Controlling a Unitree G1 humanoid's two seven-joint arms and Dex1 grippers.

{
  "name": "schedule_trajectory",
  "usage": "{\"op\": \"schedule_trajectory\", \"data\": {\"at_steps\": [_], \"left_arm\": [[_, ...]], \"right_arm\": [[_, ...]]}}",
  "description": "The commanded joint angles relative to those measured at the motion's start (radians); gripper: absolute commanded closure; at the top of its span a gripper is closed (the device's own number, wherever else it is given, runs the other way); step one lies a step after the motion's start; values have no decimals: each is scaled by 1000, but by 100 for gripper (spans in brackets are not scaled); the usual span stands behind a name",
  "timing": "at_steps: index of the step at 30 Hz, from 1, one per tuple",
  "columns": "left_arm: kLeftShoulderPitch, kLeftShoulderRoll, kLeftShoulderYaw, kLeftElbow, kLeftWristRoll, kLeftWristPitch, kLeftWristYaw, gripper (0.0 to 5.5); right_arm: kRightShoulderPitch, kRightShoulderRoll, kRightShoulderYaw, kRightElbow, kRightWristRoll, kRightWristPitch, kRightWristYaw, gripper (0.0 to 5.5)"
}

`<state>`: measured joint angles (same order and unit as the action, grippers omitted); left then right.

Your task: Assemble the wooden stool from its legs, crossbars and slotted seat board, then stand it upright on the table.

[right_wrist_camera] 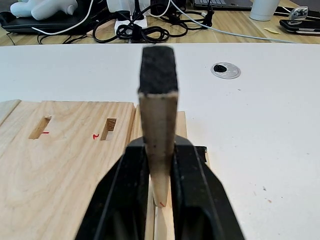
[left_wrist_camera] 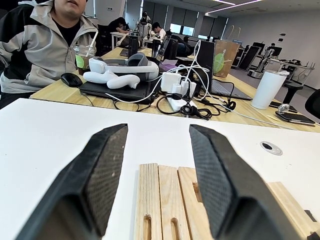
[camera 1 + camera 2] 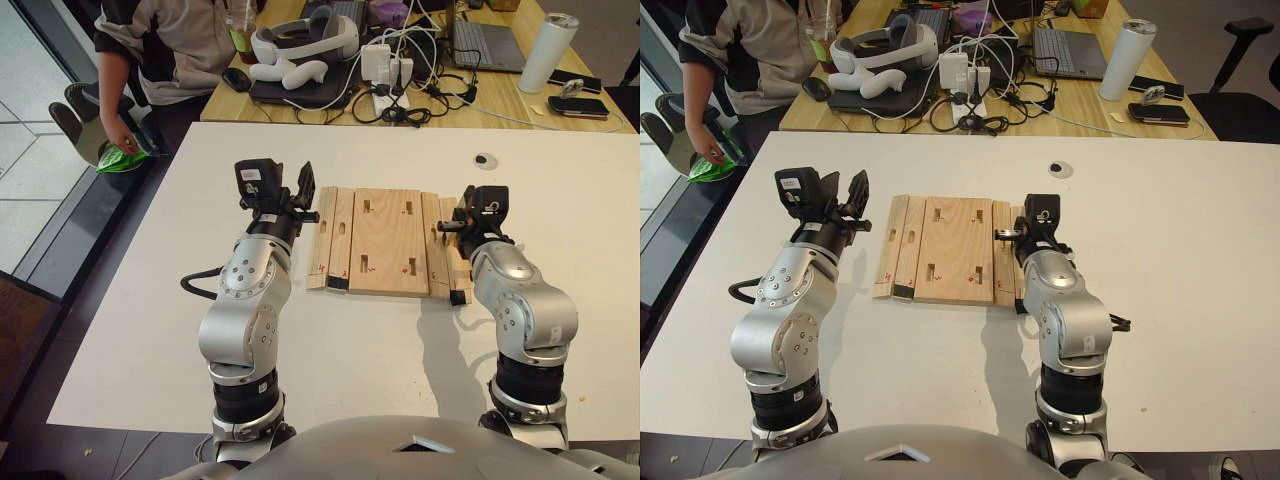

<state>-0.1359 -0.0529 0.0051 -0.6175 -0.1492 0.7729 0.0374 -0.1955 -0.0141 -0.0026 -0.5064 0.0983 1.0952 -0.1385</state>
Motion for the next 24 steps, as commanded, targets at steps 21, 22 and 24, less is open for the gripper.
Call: {"op": "schedule_trajectory", "data": {"at_steps": [21,22,24], "left_arm": [[-7,-2,-14,16,1,-10,13,323],[-7,-1,-15,16,1,-10,12,323],[-6,0,-15,16,1,-11,12,323]], "right_arm": [[-2,-35,-4,51,-44,-24,38,510],[-4,-39,-5,60,-47,-31,40,510],[-6,-45,-4,74,-51,-41,46,510]]}}
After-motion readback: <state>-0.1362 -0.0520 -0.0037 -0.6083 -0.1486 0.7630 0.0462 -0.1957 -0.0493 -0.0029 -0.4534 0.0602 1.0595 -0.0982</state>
